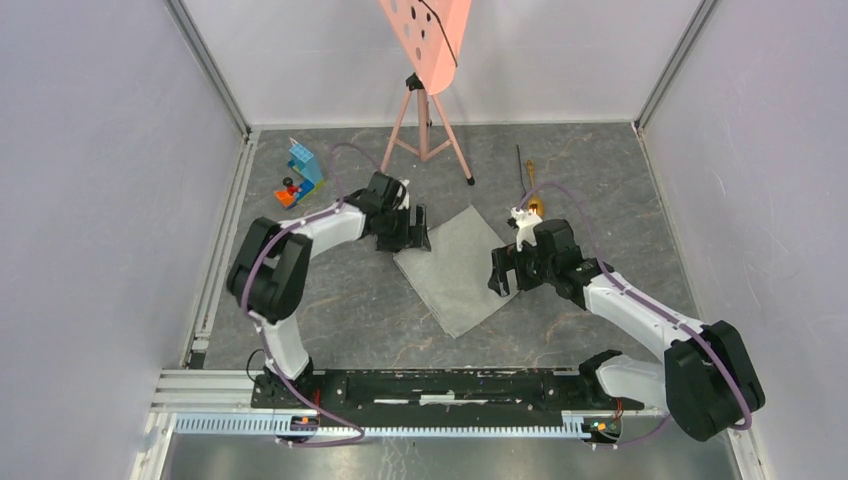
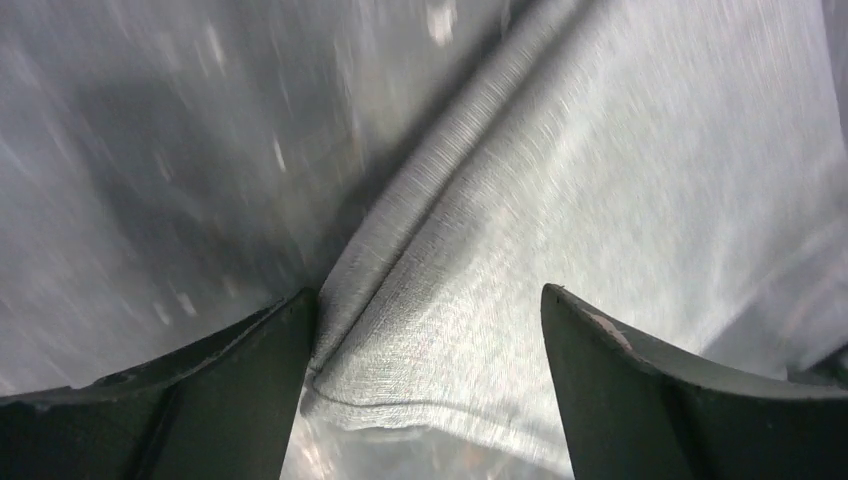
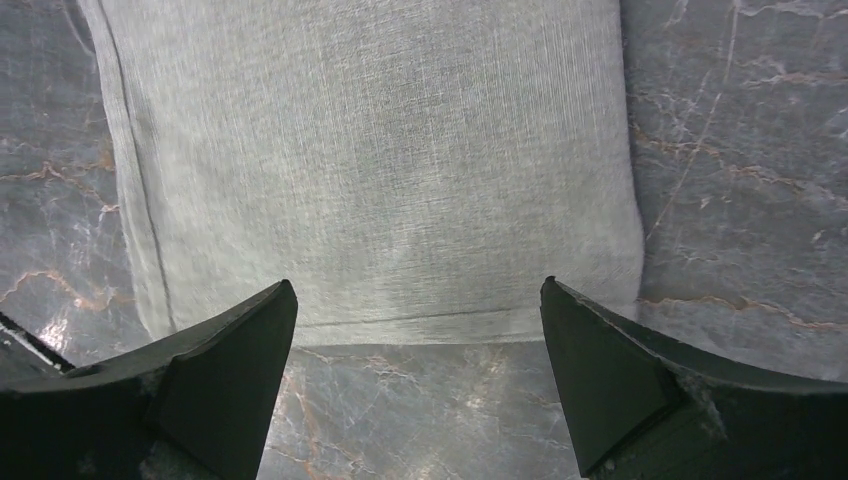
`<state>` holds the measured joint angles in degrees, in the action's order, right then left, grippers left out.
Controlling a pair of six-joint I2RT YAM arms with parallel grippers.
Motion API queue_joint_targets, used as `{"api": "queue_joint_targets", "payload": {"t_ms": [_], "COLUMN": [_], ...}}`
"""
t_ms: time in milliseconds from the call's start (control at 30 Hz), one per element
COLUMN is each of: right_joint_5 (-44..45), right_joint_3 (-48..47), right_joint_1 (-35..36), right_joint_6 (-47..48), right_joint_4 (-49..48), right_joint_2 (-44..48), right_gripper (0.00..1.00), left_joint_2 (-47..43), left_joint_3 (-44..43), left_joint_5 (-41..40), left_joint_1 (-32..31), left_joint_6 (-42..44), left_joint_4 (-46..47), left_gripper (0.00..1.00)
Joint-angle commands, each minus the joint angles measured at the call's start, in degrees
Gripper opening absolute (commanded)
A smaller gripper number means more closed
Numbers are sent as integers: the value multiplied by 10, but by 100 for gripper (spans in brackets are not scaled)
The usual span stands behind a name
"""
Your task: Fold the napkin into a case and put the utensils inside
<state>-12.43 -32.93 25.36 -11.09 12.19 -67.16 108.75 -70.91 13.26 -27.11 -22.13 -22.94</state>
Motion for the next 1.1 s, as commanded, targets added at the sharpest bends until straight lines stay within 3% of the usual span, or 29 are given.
{"api": "queue_joint_targets", "payload": {"t_ms": [0, 100, 200, 267, 400, 500, 700, 1067], "right_joint_5": [-30, -34, -45, -49, -20, 21, 66, 70], "right_joint_3": [1, 1, -2, -9, -15, -13, 1, 25], "right_joint_1": [-3, -2, -3, -3, -3, -4, -29, -39], "right_joint_6": [-10, -9, -9, -8, -3, 6, -22, -42], "right_joint_4": [-35, -43, -53, -53, -24, 20, 112, 128], "right_joint_2": [6, -1, -17, -27, -24, -5, 46, 103], "right_gripper": [98, 97, 97, 97, 97, 96, 89, 83], "left_joint_2": [-111, -218, -301, -336, -375, -361, -329, -303], "left_joint_3": [207, 329, 394, 397, 349, 316, 320, 317], "left_joint_5": [87, 92, 77, 46, -47, -57, -7, -28], "left_joint_1": [-24, -82, -151, -178, -181, -183, -223, -244], "left_joint_6": [-118, -227, -317, -344, -333, -307, -330, -324], "left_joint_4": [105, 181, 248, 214, 39, -16, 14, 16], "left_gripper": [89, 89, 91, 93, 95, 82, 49, 36]}}
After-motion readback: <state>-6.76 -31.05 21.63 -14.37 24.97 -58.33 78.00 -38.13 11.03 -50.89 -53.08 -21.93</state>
